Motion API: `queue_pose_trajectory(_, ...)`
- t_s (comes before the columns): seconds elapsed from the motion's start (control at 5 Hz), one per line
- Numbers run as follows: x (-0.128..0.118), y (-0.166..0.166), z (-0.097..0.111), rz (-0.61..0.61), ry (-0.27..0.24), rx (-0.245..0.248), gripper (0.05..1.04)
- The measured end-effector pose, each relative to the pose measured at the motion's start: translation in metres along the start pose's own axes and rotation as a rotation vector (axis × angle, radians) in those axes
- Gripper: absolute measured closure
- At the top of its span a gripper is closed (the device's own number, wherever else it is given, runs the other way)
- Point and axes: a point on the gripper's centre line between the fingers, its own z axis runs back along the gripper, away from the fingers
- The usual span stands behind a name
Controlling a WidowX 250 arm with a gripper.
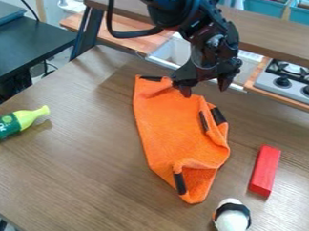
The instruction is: Unfolding The Cloth From The Top To Bottom
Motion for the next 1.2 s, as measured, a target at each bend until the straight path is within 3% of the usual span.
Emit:
queue_pose_trajectory(0.2,-0.010,0.006,-0.011,-0.007,0.024,0.027,0.085)
queue_pose_trajectory(0.6,-0.029,0.008,-0.025,-0.040,0.014,0.072,0.085)
queue_pose_trajectory(1.2,-0.038,0.005,-0.042,-0.057,-0.007,0.114,0.084)
